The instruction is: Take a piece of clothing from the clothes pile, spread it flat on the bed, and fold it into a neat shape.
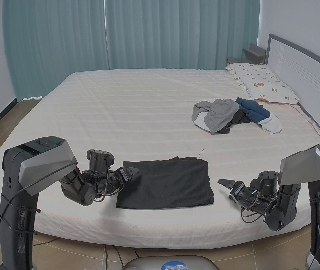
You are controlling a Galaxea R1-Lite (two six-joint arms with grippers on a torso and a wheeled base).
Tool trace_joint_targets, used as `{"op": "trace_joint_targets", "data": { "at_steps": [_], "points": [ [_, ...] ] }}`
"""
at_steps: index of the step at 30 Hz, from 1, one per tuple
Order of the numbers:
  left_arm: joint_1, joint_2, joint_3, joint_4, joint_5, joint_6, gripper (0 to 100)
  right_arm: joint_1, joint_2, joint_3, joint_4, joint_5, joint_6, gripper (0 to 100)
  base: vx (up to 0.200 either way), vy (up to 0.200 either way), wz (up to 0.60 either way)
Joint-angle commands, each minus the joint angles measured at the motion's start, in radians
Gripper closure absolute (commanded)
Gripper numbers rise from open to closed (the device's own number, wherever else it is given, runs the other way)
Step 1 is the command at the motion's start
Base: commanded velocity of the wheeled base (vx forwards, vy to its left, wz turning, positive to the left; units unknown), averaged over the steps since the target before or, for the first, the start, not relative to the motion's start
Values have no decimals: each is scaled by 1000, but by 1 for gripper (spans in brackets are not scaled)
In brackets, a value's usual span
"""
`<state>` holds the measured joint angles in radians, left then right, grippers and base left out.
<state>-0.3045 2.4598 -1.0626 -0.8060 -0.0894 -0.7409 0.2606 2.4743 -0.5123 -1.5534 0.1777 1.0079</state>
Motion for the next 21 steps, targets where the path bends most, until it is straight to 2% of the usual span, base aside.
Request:
{"op": "trace_joint_targets", "data": {
  "at_steps": [1,6,7,21],
  "points": [
    [-4,27,-17,-1,5,0,0,0,5,0,-14,0,-3,0,0,0,0],
    [-5,36,-31,1,3,0,0,2,6,0,-14,0,-6,0,0,0,0],
    [-5,41,-39,2,3,0,100,2,6,-2,-14,0,-6,0,0,0,0],
    [1,33,-10,2,7,-2,100,2,6,0,-14,0,-8,0,0,0,0]
  ]
}}
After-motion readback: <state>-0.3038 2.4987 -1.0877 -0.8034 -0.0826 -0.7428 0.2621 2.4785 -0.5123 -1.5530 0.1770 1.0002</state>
